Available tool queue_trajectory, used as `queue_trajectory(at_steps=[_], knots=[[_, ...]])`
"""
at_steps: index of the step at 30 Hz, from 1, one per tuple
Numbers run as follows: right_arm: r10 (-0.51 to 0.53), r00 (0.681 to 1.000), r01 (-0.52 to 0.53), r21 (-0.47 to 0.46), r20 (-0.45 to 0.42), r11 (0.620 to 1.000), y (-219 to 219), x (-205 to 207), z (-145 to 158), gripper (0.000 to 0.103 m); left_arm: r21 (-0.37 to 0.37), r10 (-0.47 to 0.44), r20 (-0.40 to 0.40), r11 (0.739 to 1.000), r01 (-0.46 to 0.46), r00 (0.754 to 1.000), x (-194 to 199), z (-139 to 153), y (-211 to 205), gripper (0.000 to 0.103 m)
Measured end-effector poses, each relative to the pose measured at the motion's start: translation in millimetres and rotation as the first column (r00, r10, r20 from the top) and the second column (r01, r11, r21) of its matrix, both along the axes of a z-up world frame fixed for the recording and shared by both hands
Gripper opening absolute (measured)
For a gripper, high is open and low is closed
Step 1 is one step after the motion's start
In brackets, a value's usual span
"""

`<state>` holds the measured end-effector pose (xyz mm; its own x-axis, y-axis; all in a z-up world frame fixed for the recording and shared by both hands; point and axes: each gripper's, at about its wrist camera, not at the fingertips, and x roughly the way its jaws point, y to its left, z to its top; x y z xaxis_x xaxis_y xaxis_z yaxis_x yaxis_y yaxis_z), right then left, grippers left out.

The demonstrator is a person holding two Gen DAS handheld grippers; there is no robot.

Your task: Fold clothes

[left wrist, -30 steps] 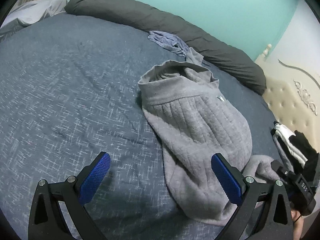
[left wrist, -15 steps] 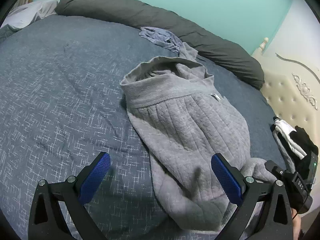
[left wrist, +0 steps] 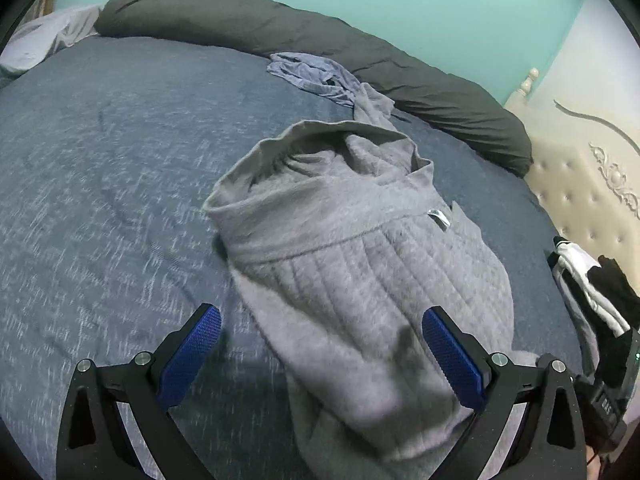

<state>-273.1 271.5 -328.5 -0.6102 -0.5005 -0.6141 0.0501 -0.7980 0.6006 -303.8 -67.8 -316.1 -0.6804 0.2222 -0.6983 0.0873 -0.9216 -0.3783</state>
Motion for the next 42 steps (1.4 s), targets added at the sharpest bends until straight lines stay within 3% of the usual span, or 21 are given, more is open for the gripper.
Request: queue_trajectory(at_steps=[10,22,30,34,42], knots=[[0.01,1.0,-0.01,0.02,-0.002,1.0,-10,-8,0,0.093,-0.011,-0.07,0.018,0.997,0.07,0.997,-15,-9,14,0.103],[0.011,1.0,-0.011,0.013,0.001,1.0,-13,-7,-1,0.093,0.075,-0.088,0.076,0.994,0.082,0.993,-16,-32,9,0.103],[0.012,1.0,-0.012,0.008,0.005,1.0,-14,-8,-1,0.093,0.076,-0.092,0.096,0.994,0.085,0.991,-17,-39,10,0.103],[0.011,1.0,-0.011,0.008,0.004,1.0,-14,-8,-1,0.093,0.162,-0.084,0.126,0.985,0.063,0.988,-19,-49,3,0.103],[0.009,1.0,-0.009,0.002,0.007,1.0,-14,-8,-2,0.093,0.156,-0.09,0.112,0.985,0.072,0.99,-18,-52,6,0.103]])
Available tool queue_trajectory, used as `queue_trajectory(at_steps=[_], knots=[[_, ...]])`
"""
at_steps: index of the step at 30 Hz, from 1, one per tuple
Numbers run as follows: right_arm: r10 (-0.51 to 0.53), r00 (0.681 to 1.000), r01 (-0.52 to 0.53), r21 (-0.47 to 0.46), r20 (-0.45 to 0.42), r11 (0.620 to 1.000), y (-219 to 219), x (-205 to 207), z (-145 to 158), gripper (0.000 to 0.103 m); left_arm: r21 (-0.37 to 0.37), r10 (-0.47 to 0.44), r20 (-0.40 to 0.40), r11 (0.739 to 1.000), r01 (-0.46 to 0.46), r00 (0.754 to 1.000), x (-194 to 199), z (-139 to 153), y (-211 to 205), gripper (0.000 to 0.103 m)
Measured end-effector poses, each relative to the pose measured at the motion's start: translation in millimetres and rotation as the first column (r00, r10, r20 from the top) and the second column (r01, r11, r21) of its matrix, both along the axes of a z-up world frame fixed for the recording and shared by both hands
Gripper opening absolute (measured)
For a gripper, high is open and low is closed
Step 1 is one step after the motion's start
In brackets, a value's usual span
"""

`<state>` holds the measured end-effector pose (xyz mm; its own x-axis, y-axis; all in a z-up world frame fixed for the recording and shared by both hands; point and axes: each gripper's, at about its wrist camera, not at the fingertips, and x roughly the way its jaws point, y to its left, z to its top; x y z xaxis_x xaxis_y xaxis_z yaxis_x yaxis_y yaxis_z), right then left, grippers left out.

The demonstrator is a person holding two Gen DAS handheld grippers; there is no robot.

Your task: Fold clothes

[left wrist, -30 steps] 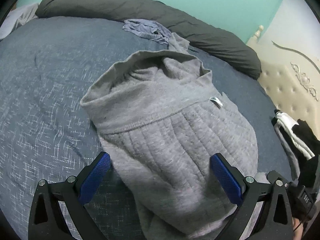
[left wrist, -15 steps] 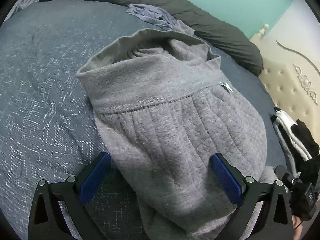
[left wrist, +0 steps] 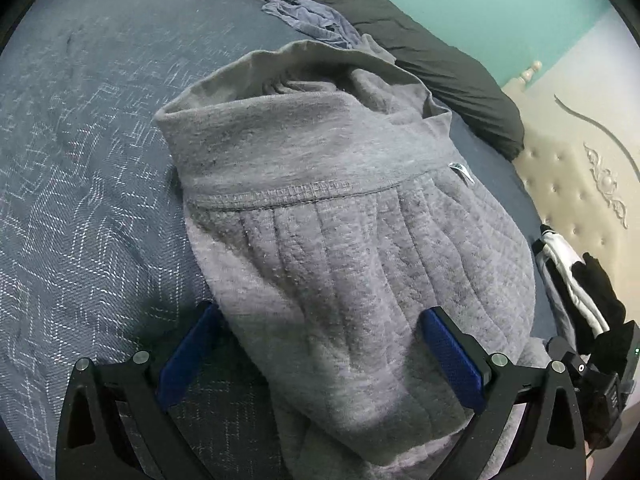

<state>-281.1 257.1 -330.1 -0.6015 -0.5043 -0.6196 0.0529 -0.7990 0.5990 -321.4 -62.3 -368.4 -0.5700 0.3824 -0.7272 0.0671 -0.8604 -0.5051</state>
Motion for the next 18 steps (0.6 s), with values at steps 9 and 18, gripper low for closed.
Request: queue_trajectory(at_steps=[9,18], knots=[[-0.003,1.0,0.003,-0.002,0.001,1.0,-0.6,0.3,-0.4,0.093,0.0,0.003,-0.019,1.0,-0.003,1.0,3.2,-1.5,3.1,0.103],[-0.005,1.0,0.005,-0.005,0.003,1.0,-0.9,1.5,0.6,0.093,0.009,0.015,-0.027,1.0,-0.014,1.0,4.7,-3.2,5.8,0.103]])
